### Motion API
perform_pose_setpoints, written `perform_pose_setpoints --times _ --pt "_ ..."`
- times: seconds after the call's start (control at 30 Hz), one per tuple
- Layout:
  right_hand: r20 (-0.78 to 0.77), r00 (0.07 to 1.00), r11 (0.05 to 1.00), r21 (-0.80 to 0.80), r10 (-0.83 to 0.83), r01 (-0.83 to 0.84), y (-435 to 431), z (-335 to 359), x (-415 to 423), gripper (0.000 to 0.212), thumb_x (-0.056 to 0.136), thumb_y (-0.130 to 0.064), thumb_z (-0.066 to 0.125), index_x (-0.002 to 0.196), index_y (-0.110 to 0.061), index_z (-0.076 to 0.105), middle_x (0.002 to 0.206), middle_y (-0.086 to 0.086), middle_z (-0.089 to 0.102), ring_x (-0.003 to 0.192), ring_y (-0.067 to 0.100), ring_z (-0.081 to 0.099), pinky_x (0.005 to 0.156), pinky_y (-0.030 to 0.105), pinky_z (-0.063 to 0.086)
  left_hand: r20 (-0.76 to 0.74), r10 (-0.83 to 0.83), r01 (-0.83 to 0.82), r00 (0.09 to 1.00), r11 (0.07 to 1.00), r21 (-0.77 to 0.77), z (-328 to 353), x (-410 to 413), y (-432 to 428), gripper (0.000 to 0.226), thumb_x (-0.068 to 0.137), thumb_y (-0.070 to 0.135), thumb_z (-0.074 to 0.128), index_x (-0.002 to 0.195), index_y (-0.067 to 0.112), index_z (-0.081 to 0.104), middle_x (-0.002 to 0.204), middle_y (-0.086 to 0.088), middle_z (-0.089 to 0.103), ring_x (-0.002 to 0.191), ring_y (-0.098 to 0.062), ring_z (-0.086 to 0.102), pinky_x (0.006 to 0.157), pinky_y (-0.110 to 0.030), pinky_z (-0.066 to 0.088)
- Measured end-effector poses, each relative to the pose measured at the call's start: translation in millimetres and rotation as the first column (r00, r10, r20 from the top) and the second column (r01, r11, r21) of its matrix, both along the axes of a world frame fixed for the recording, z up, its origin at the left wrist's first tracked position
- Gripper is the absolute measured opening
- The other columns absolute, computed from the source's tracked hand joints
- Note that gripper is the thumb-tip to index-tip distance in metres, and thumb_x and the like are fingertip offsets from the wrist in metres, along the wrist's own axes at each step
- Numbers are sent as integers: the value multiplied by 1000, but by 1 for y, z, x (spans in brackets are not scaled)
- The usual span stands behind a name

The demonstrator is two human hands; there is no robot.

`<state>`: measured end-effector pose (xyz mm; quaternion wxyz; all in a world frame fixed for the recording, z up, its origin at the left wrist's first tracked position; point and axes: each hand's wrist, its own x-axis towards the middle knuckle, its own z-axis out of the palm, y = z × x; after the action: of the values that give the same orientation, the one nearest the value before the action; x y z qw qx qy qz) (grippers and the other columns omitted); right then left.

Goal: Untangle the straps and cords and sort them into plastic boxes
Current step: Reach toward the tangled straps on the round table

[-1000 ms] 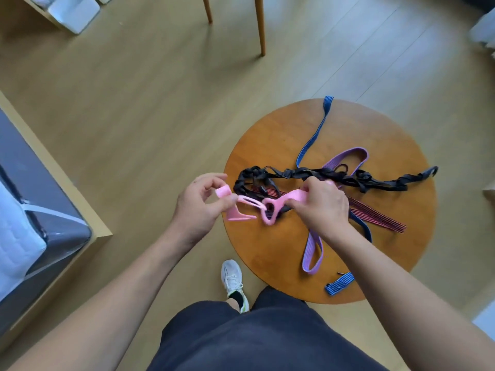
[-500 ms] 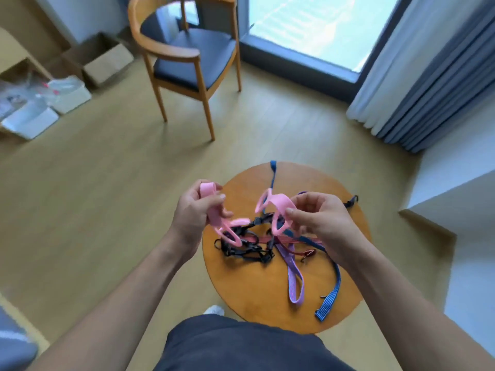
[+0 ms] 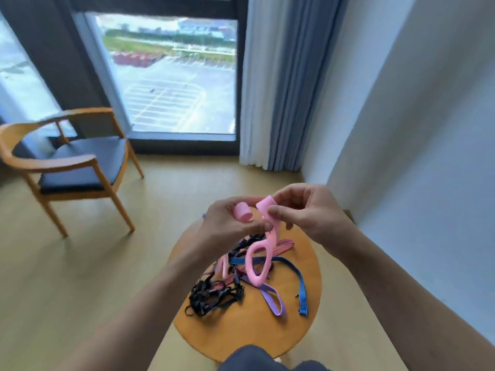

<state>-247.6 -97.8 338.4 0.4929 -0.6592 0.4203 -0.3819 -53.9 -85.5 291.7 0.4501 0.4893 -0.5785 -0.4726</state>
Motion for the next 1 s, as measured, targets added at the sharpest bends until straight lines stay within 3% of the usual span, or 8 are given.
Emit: perform_pose_setpoints --times 0.23,0.3,0.4,0.57,0.7,0.87,0.93,1.0 --pt "82 897 896 -56 -435 440 91 16 -49 17 75 -5 84 87 2 75 68 10 74 52 14 62 48 23 49 -38 -394 392 919 919 -45 21 -56 31 49 64 33 97 106 16 80 95 -25 75 80 -26 69 76 -47 59" --pt "45 837 833 -87 -545 547 119 21 -63 15 73 -8 86 84 -4 77 68 9 74 54 13 63 48 23 48 -40 -473 469 880 880 -74 24 -80 43 44 63 33 98 101 18 81 95 -21 77 81 -23 70 76 -46 60" --pt "7 734 727 -130 -679 674 160 27 -87 15 71 -13 89 80 -12 78 69 4 75 59 12 66 49 21 47 -20 -532 528 846 844 -98 30 -118 62 28 65 28 94 89 21 80 86 -9 78 75 -14 71 68 -28 59" --pt "49 583 573 -131 -811 809 231 27 -127 16 73 -12 88 84 -9 77 71 7 75 57 15 66 52 24 50 76 -642 646 763 758 -93 37 -176 98 20 71 29 93 85 23 79 80 -5 76 72 -14 71 67 -27 58" --pt "125 459 453 -73 -880 889 288 19 -153 19 74 -10 86 87 -3 75 75 14 75 61 21 70 54 27 55 143 -741 753 657 654 -72 42 -222 144 20 75 31 91 85 18 80 79 -4 78 79 -25 75 73 -39 64" --pt "138 236 229 -65 -962 971 375 -5 -195 23 79 -21 84 96 -12 70 91 11 72 86 30 69 74 41 61 167 -791 807 589 587 -67 38 -286 210 20 81 33 87 77 16 77 71 -4 75 69 -22 72 67 -39 59" --pt "159 317 328 48 -935 944 417 -24 -213 33 79 -30 81 104 -15 67 107 14 68 101 29 66 87 41 58 124 -824 833 552 552 -44 35 -316 240 24 83 33 85 77 11 75 70 -10 72 64 -25 67 61 -37 55" --pt "118 466 480 177 -877 859 459 -49 -227 31 79 -30 82 104 -18 67 109 12 68 103 21 66 85 32 56 69 -853 856 517 517 -16 29 -346 274 29 84 31 84 77 6 73 61 -7 60 55 -15 54 52 -23 45"
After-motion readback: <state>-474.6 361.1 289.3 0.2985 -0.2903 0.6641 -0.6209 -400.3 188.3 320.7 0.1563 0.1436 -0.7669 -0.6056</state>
